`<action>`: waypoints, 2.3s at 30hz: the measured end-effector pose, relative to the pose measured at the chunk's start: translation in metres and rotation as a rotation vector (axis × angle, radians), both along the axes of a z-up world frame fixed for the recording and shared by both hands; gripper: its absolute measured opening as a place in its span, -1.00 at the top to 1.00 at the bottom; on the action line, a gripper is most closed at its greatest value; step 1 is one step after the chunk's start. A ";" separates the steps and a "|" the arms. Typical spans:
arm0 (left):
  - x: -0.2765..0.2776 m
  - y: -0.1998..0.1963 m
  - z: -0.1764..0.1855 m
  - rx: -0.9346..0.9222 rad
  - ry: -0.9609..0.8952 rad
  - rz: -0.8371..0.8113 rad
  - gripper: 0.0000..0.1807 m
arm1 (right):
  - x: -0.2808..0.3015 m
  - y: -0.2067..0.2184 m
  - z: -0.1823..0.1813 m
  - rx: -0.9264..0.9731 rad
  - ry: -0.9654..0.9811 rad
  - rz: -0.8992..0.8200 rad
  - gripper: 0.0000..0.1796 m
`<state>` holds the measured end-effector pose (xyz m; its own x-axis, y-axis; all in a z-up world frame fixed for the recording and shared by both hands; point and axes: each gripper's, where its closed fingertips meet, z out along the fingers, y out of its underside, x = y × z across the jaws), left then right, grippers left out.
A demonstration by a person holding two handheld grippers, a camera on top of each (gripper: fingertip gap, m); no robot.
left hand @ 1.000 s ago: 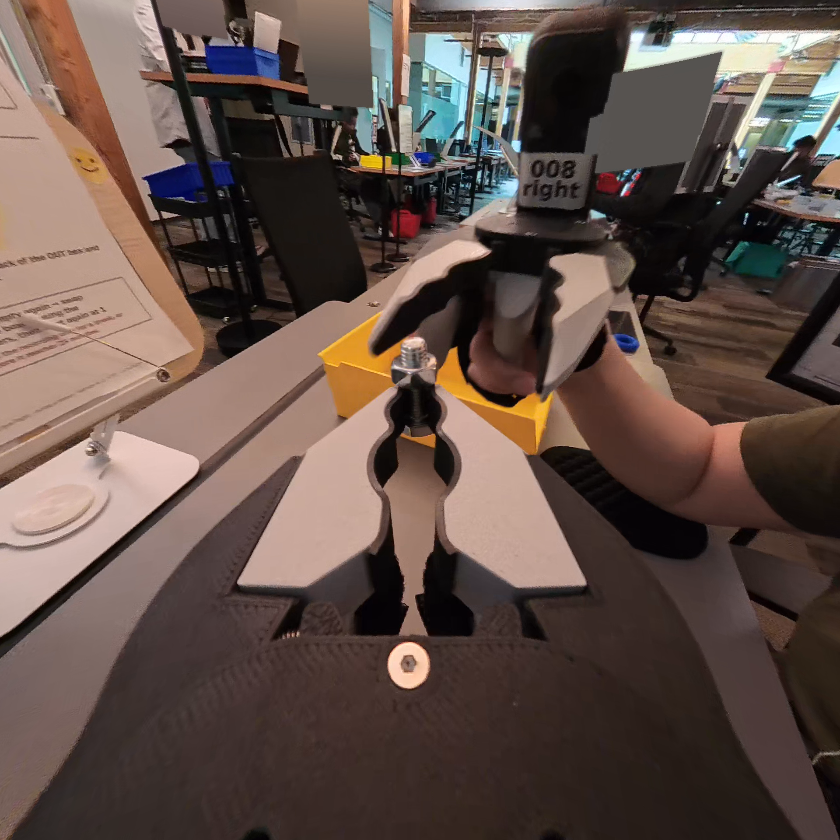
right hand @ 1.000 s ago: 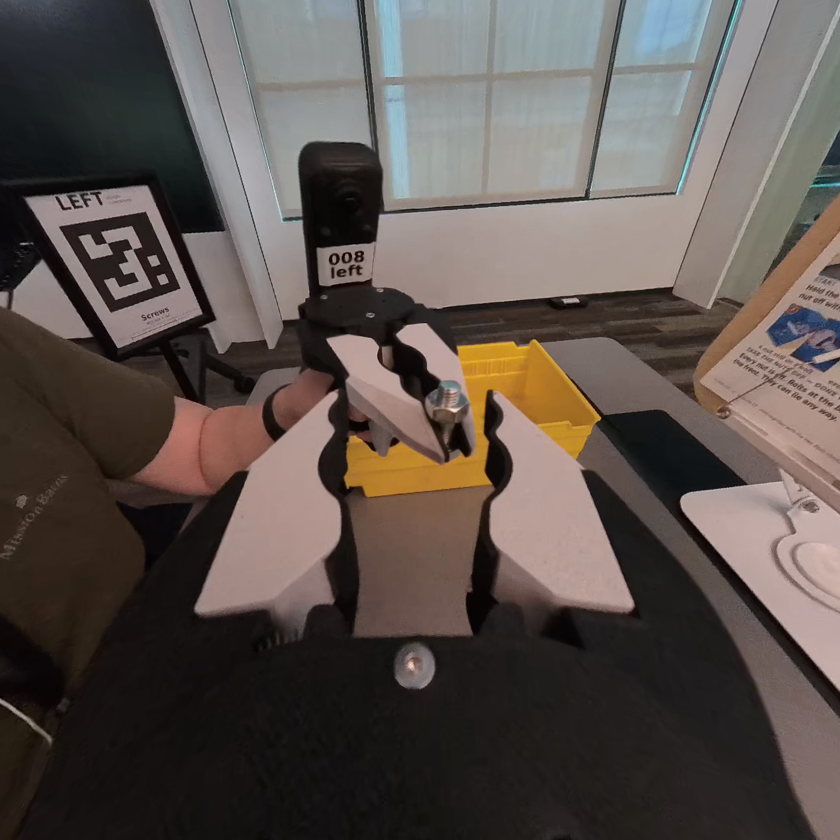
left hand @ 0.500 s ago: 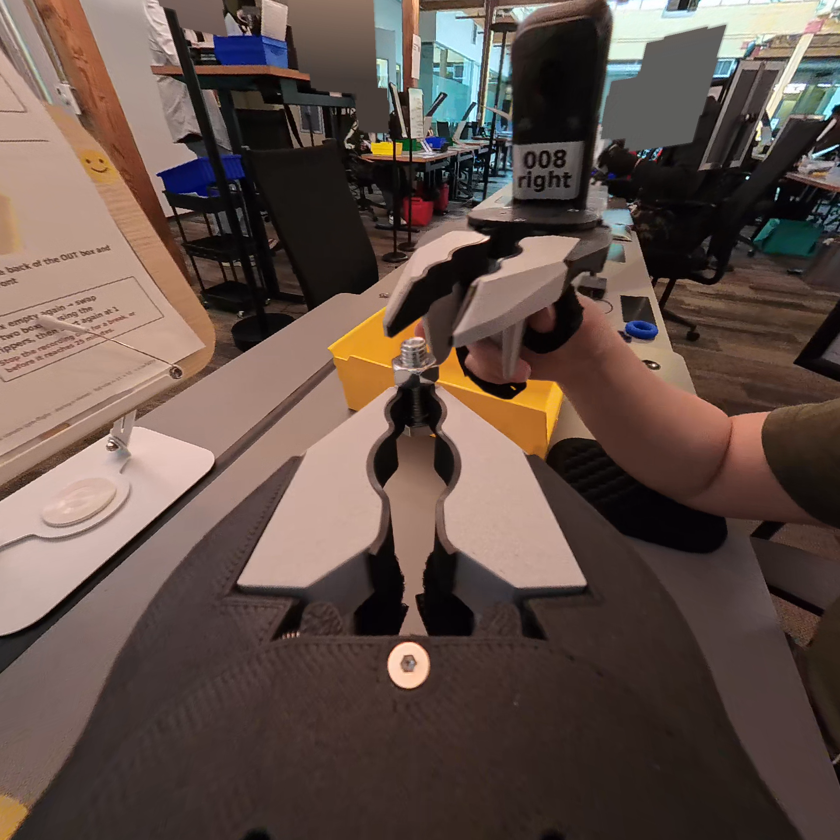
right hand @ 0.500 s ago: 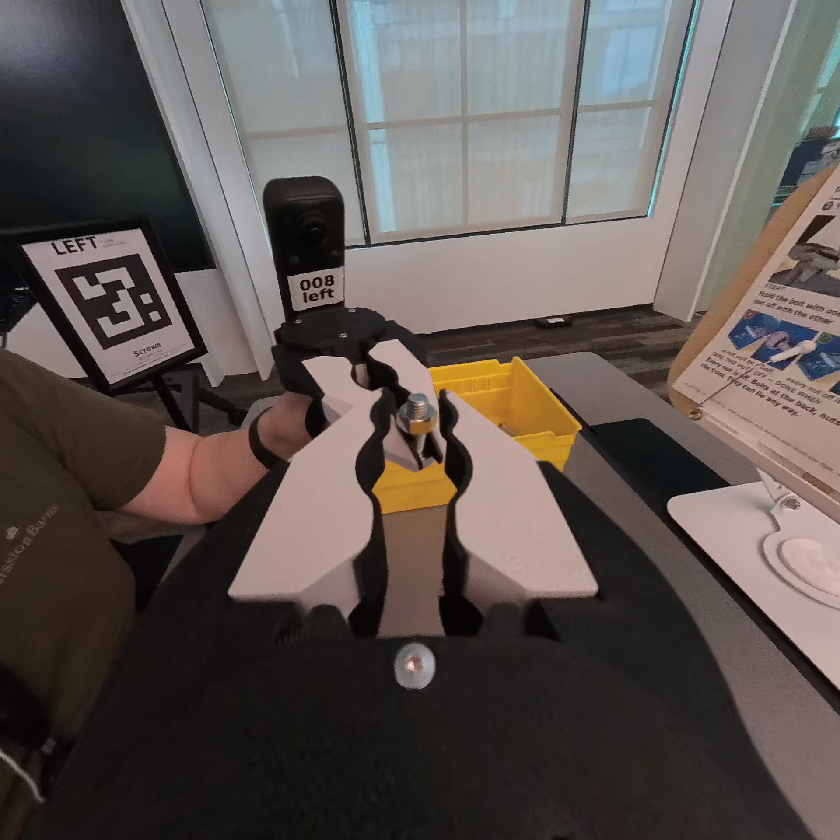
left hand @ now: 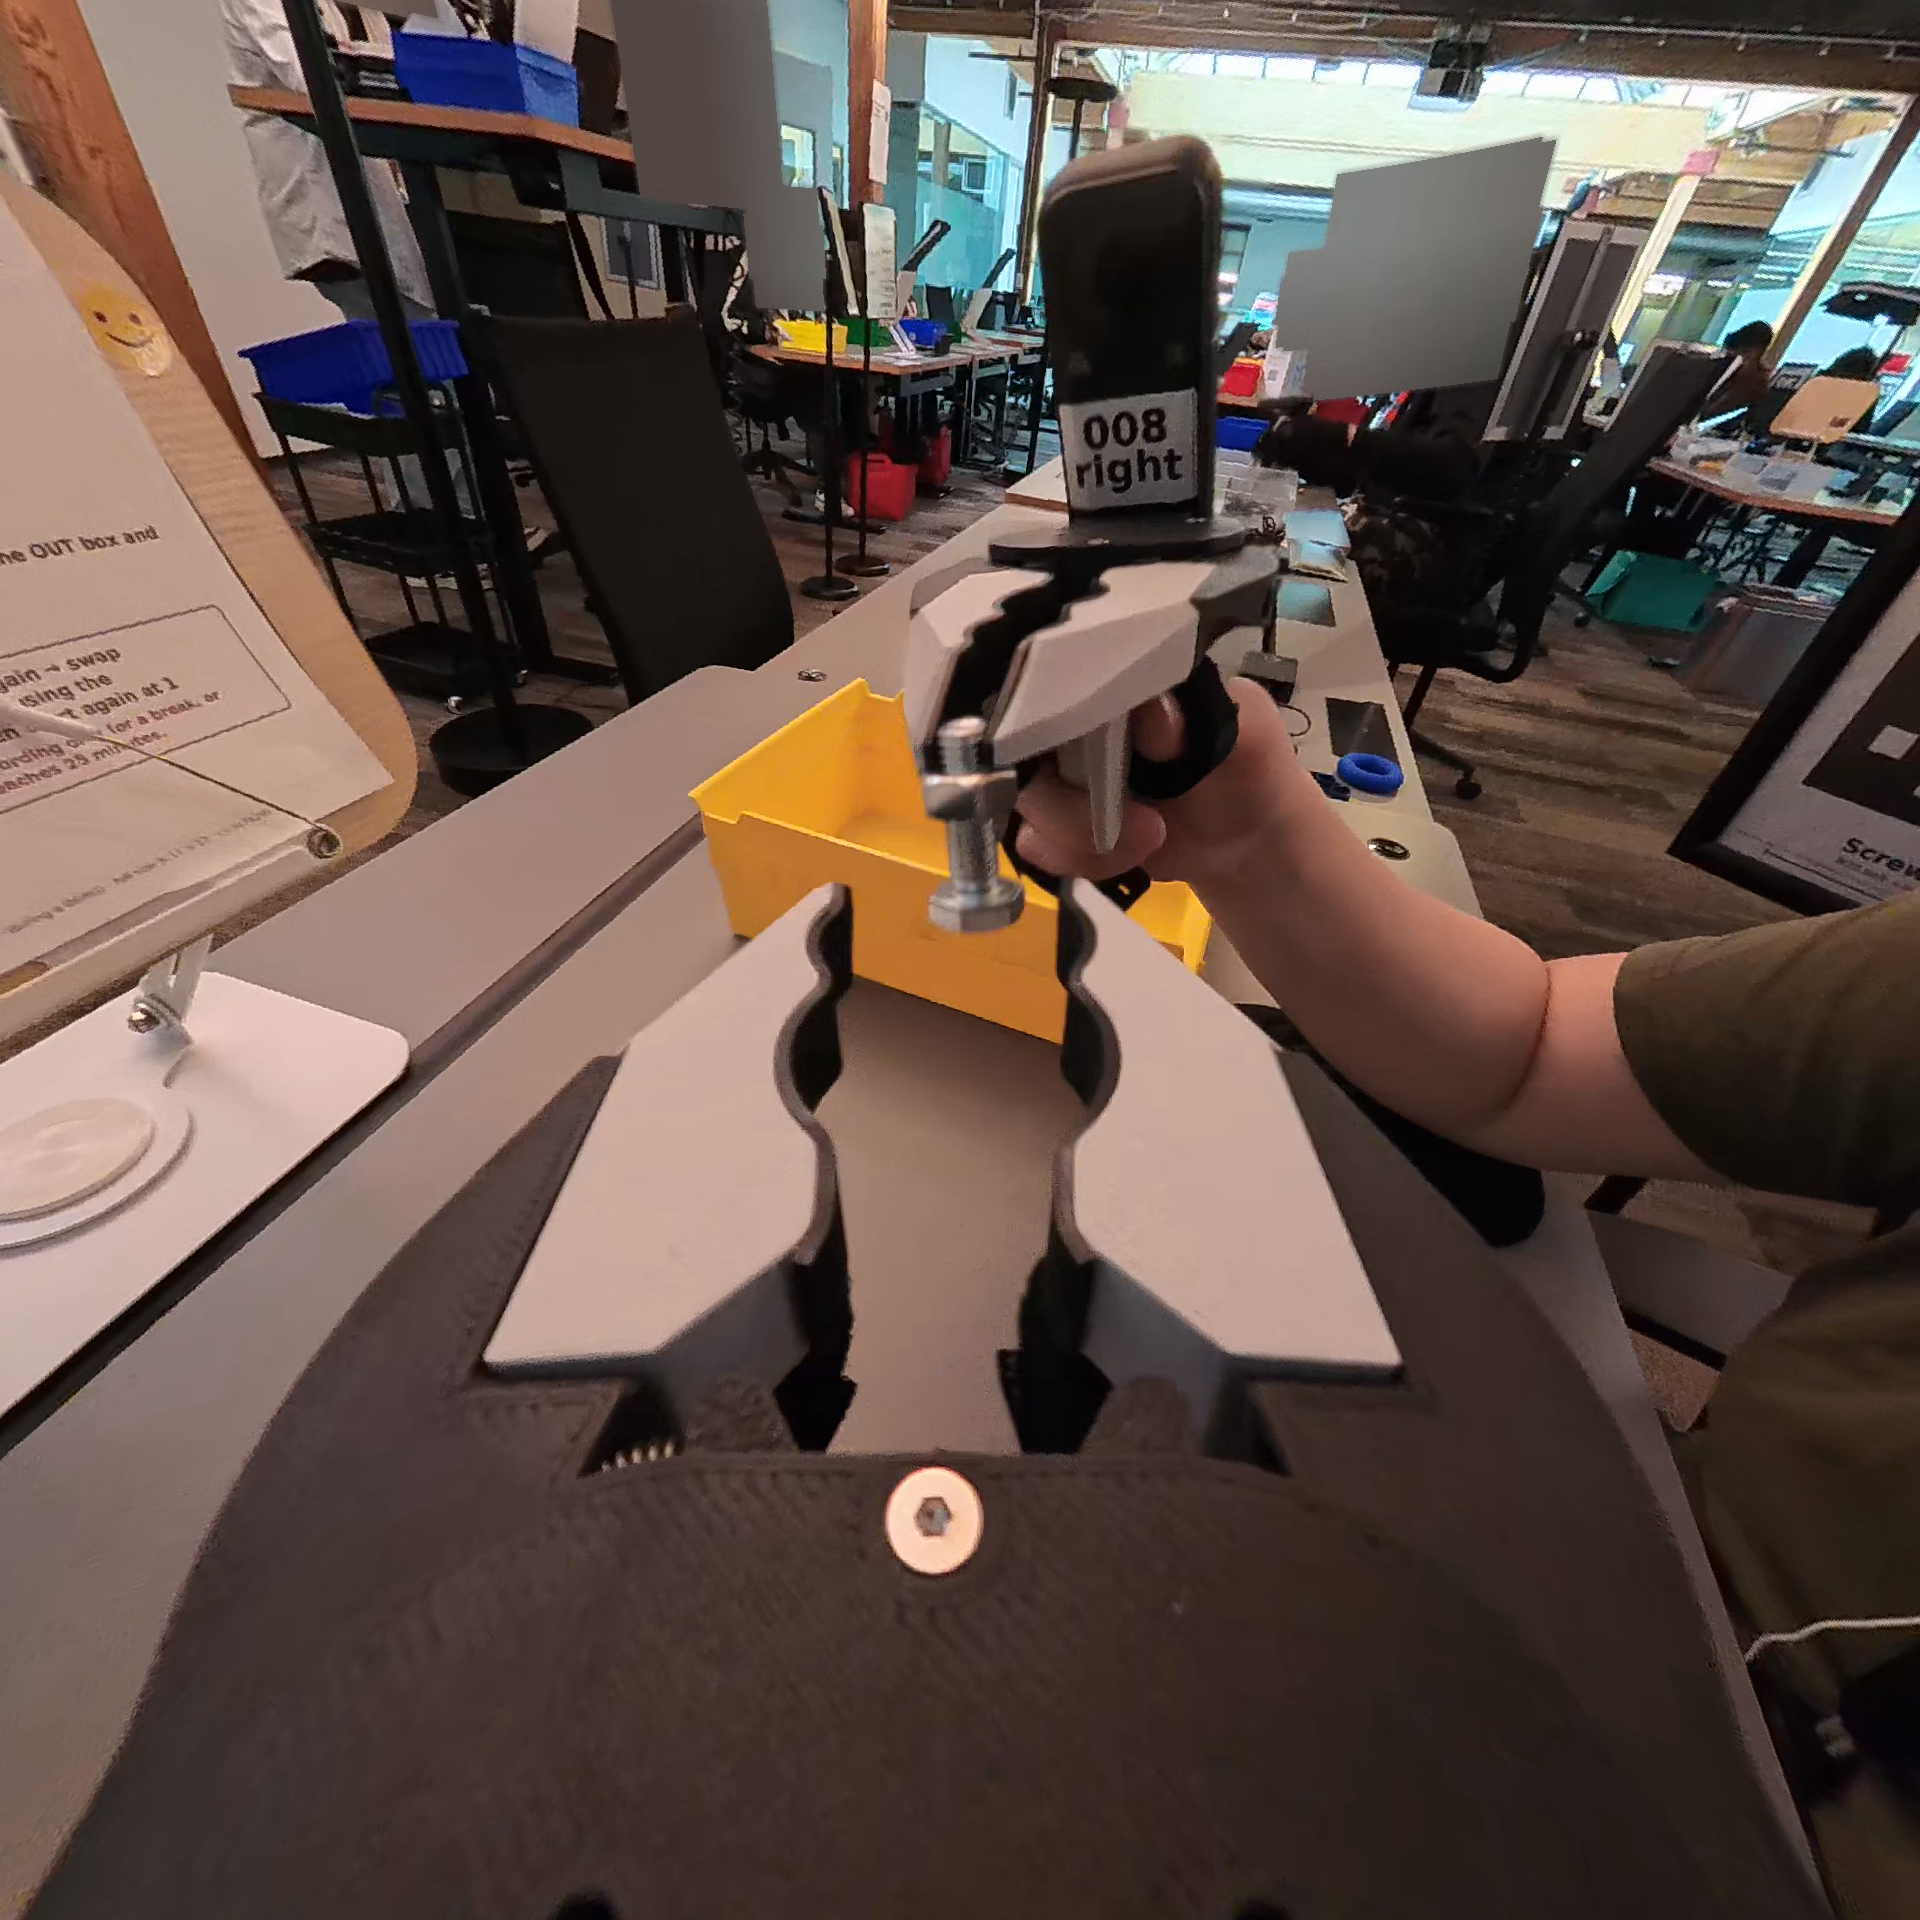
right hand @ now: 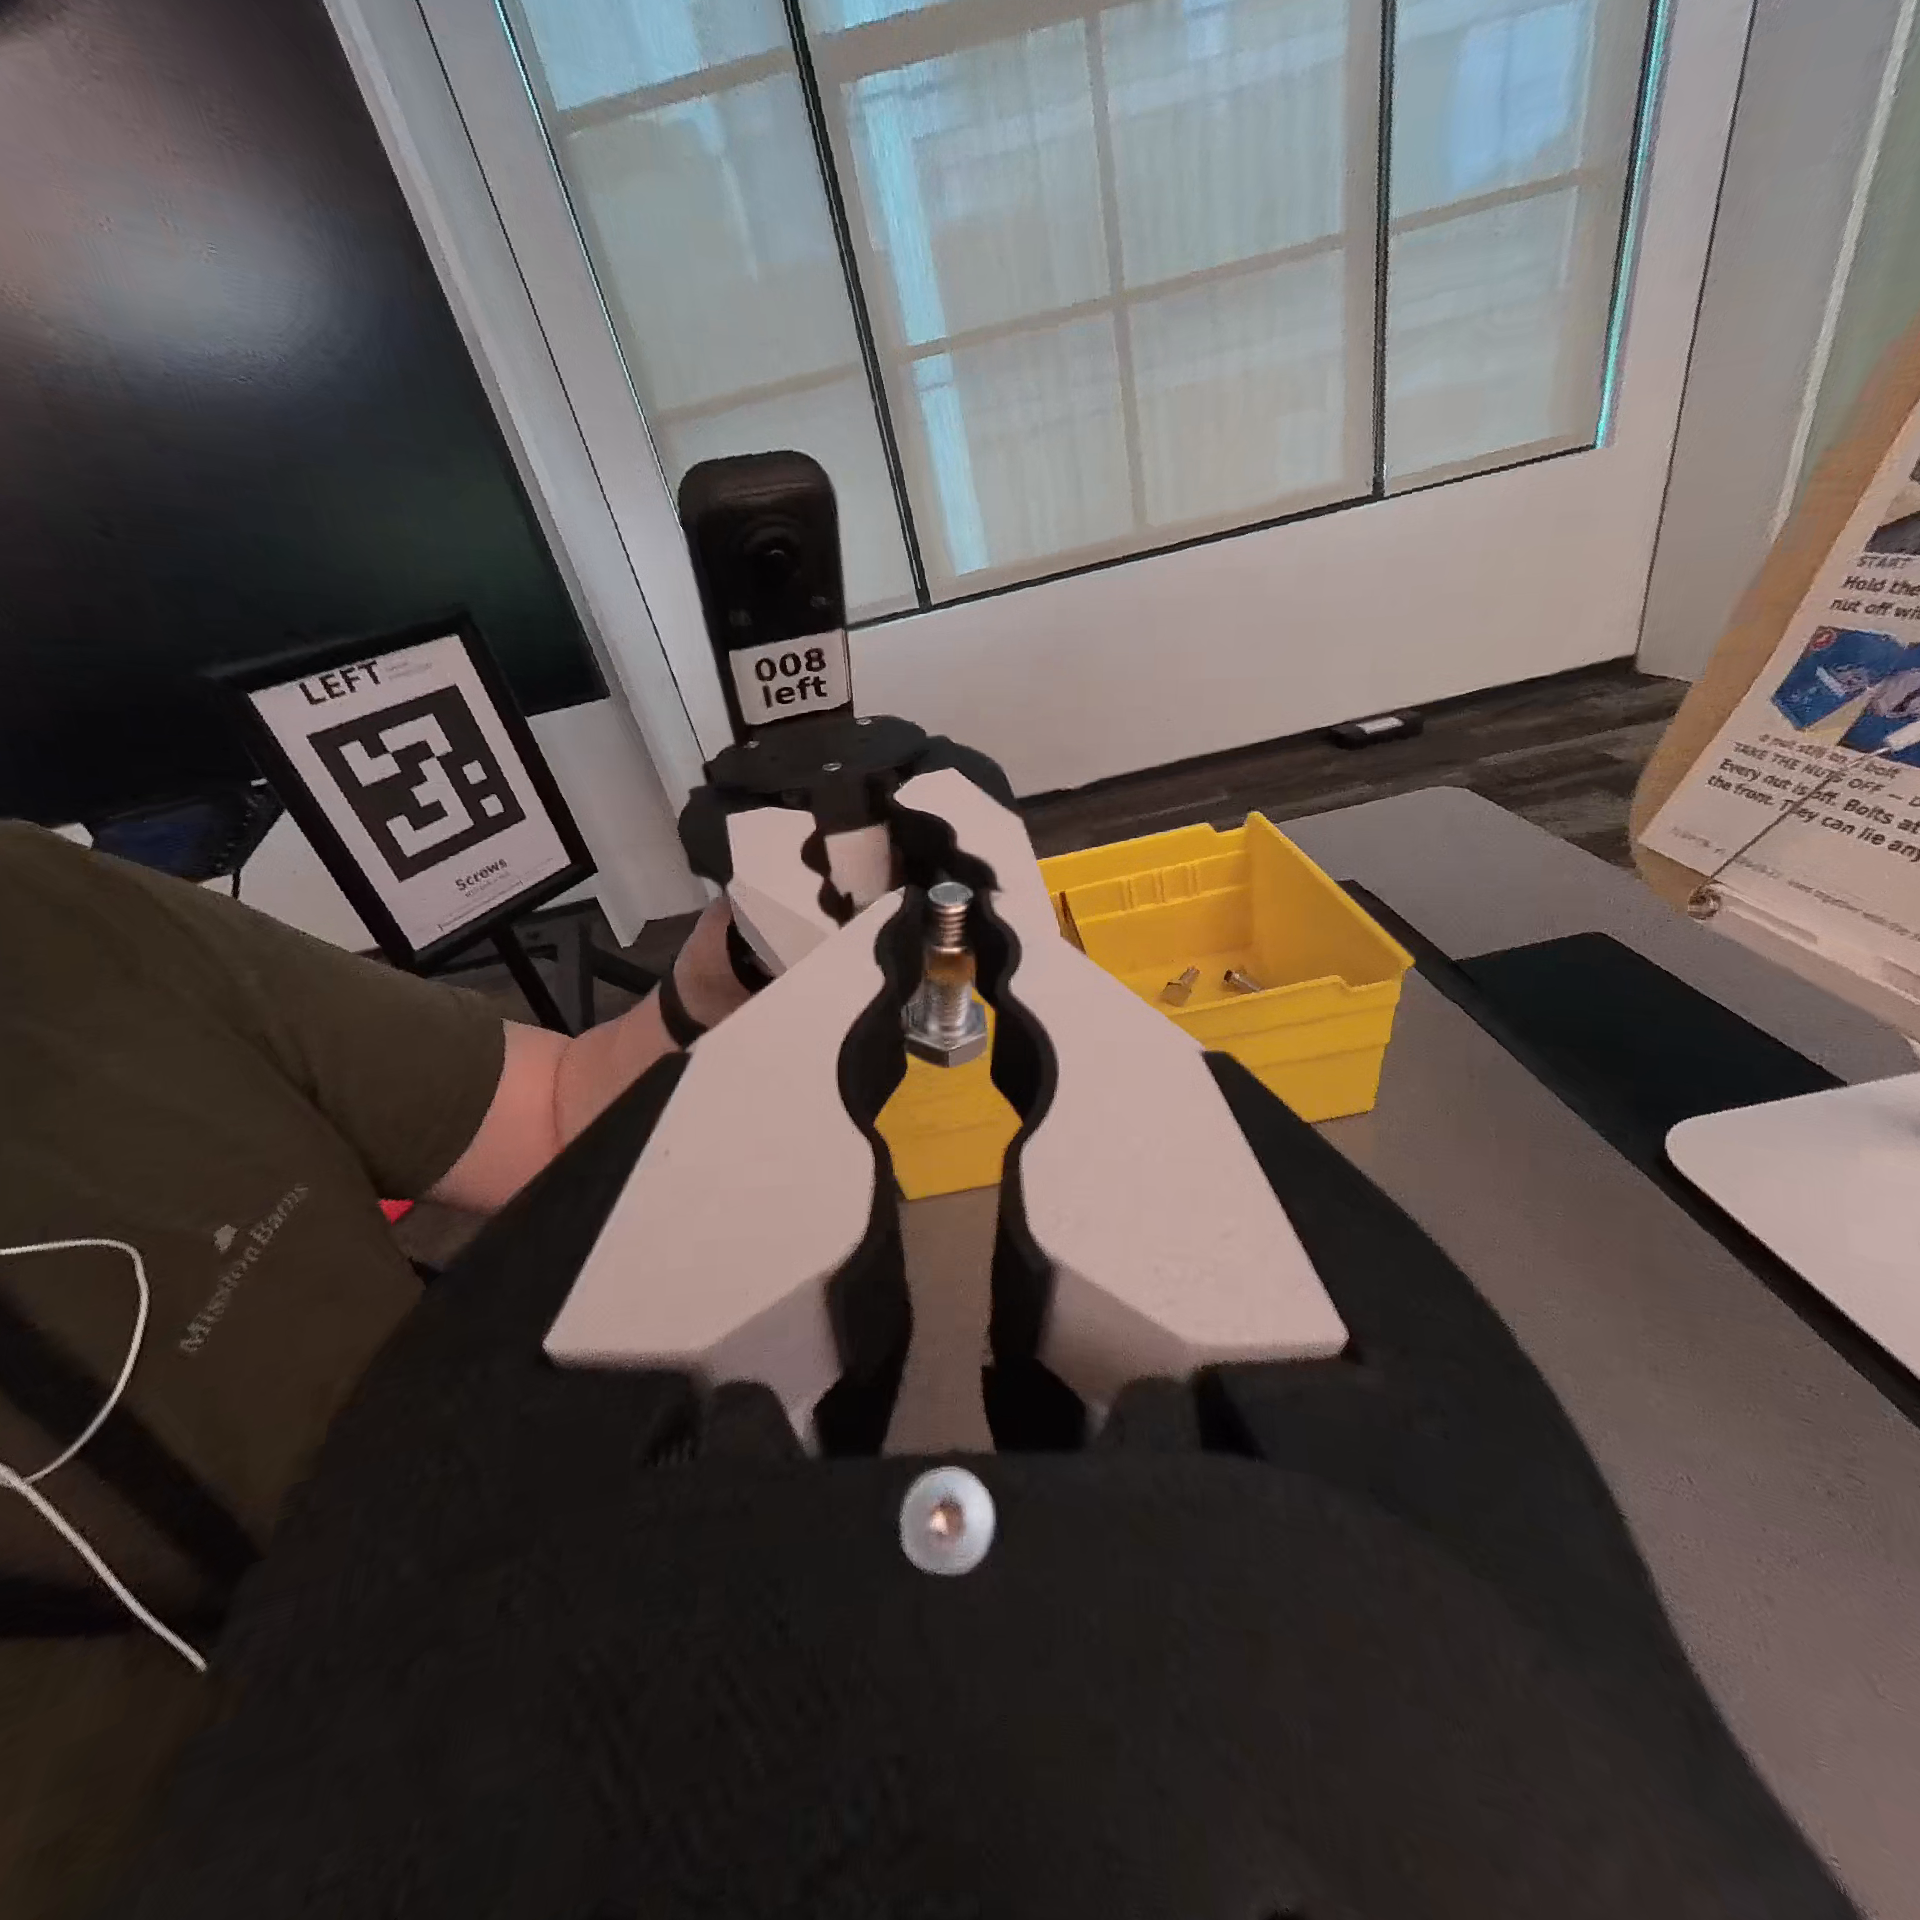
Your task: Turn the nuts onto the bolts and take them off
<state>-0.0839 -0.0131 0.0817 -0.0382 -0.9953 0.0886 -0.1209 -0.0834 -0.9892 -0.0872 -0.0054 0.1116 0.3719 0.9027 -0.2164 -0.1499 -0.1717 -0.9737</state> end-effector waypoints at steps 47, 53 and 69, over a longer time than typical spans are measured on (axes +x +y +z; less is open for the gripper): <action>0.006 -0.020 0.013 -0.063 -0.149 -0.104 0.82 | -0.019 -0.014 0.001 -0.022 0.064 0.150 0.87; 0.006 -0.021 0.020 -0.092 -0.218 -0.102 0.83 | -0.020 -0.014 0.006 -0.030 0.123 0.175 0.92; 0.015 -0.006 -0.003 0.043 -0.100 0.097 0.57 | 0.223 -0.020 -0.101 -0.497 -0.673 -0.613 0.92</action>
